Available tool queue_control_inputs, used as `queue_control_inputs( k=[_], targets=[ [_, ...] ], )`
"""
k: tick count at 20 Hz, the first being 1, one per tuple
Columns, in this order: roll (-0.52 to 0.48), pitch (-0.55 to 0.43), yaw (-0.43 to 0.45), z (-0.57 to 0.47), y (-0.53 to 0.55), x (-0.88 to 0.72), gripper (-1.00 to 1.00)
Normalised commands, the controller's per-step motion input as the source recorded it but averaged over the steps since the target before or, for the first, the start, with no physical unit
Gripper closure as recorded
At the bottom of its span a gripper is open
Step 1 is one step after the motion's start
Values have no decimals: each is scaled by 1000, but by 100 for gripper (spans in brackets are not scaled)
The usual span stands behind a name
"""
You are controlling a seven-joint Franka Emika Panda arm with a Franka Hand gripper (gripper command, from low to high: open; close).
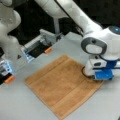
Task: Folding a towel twice
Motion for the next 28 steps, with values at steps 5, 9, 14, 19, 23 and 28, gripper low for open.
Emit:
queue_control_inputs(
  k=[5, 9, 14, 19, 23, 28],
  targets=[
    [124, -94, 3, -135, -150, -97, 100],
    [127, -79, -13, -129, -148, -114, 100],
    [125, -73, -9, -110, -180, -133, 100],
    [131, -89, 7, -83, -198, -135, 100],
    [142, -92, 22, -57, -205, -156, 100],
    [154, -80, 24, 3, -244, -206, 100]
  ],
)
